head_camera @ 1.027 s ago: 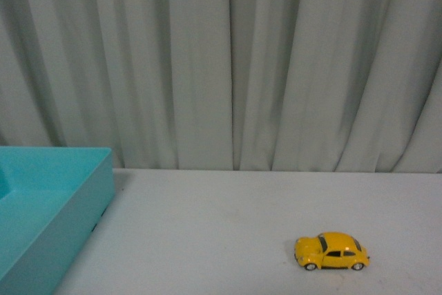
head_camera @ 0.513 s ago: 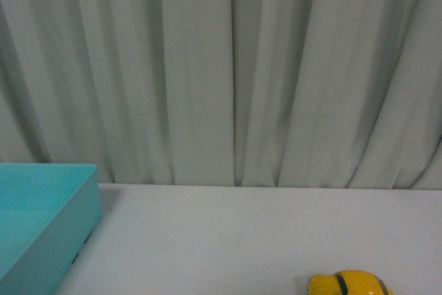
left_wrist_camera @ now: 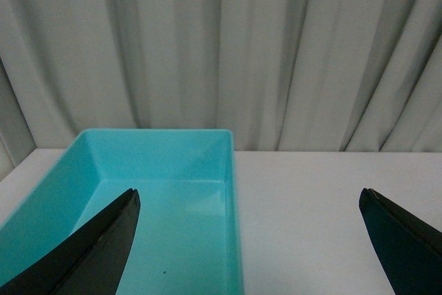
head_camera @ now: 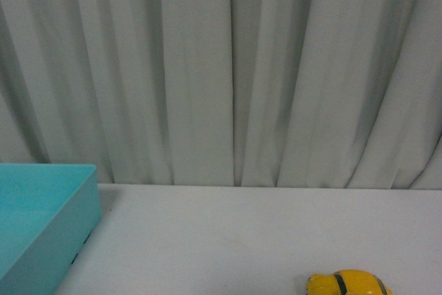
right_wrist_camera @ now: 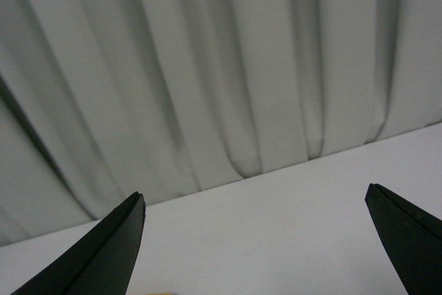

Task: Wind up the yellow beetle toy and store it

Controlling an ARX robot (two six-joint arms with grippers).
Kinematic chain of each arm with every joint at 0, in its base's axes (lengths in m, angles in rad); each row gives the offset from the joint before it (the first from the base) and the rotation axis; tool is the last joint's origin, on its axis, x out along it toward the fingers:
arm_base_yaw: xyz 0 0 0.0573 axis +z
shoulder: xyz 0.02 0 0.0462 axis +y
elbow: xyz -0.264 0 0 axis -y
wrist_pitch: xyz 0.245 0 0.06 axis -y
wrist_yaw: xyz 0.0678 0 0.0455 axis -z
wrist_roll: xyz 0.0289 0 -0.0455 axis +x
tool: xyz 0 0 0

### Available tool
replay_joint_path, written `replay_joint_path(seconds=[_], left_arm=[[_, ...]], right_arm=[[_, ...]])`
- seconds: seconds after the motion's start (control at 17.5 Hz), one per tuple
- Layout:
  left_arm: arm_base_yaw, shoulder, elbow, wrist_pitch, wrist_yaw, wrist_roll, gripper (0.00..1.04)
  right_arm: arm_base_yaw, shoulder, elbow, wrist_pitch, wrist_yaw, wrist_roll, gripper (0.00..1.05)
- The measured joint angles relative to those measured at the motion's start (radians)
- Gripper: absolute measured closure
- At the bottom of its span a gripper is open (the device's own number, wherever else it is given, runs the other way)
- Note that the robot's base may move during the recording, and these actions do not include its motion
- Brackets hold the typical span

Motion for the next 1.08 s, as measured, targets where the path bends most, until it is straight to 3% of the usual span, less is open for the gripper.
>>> replay_joint_path(seconds=[0.11,0.17,0.23,0.34,0.51,0.57,0.68,0.8,0.91,1.08], left_arm=[[0.000,0.000,0.000,-0.001,-0.003,0.000,0.07],[0.000,0.000,0.000,0.000,0.000,0.000,0.07],[0.000,0.000,0.000,0.000,0.001,0.000,0.07],[0.000,0.000,0.000,0.000,0.000,0.000,0.07],[0.000,0.000,0.000,0.000,0.000,0.000,0.07],[0.000,0.000,0.000,0.000,0.000,0.000,0.07],[0.000,0.000,0.000,0.000,0.000,0.000,0.07],[0.000,0.000,0.000,0.000,0.000,0.000,0.07],[0.000,0.000,0.000,0.000,0.000,0.000,0.07],[0.000,0.000,0.000,0.000,0.000,0.000,0.07]], right_arm=[[-0.218,0.459,0.076,0.388,-0.149,0.016,0.07],[-0.255,0.623,0.148,0.522,-0.165,0.013,0.07],[-0.242,0.779,0.229,0.607,-0.163,0.005,0.07],[-0.114,1.011,0.381,0.558,-0.170,-0.035,0.07],[0.102,1.188,0.669,0.446,-0.362,-0.243,0.07],[0.146,1.235,0.753,0.378,-0.446,-0.339,0.07],[0.191,1.354,0.922,0.053,-0.682,-0.661,0.07],[0.191,1.438,1.081,-0.302,-0.789,-0.983,0.07],[0.191,1.520,1.226,-0.652,-0.798,-1.294,0.07],[0.192,1.653,1.376,-1.051,-0.726,-1.685,0.07]])
